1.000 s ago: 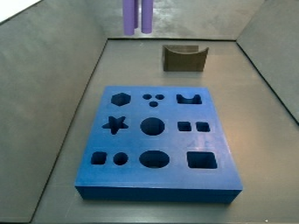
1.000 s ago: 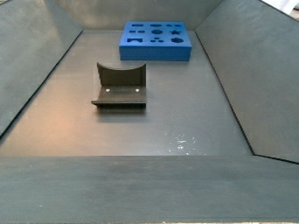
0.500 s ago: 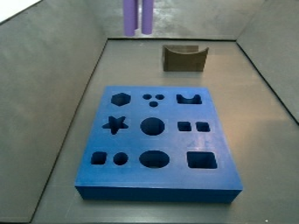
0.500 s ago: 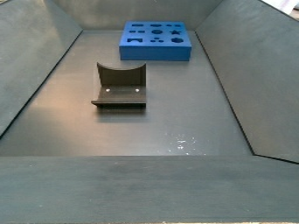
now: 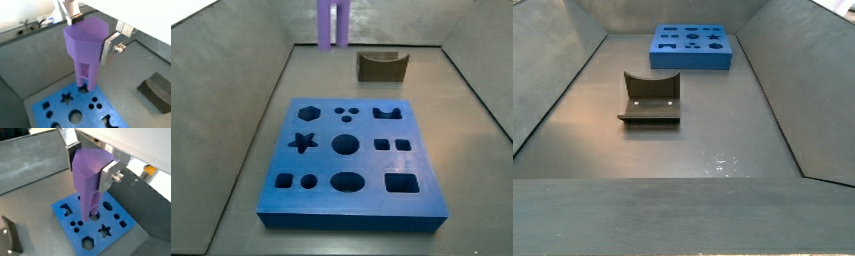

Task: Pick up the 3 prong object. Move up. Move to above the board. Insert the 3 prong object.
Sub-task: Insert the 3 prong object.

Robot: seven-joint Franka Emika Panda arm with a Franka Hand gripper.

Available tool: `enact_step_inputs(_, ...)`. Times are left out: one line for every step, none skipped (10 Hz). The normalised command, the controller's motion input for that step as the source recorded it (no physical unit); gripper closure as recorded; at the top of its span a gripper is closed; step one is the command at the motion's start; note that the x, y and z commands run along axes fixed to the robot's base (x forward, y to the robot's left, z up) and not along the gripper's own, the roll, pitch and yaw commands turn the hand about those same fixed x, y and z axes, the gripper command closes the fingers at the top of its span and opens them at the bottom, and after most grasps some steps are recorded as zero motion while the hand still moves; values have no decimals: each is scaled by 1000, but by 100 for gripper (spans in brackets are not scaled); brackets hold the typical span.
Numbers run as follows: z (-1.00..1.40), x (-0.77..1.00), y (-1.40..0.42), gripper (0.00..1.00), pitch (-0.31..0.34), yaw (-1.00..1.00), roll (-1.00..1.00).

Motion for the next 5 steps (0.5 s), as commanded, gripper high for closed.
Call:
enact_step_inputs(-334, 197, 0, 100, 0, 534, -139)
enact_step_inputs(-220, 154, 0, 100, 0, 494, -154)
enact_step_inputs(-186, 86, 6, 100, 0, 551, -147)
enact_step_inputs(-89, 37, 14, 100, 0, 549, -157)
enact_step_inputs(-89, 17, 29, 100, -6, 571, -141)
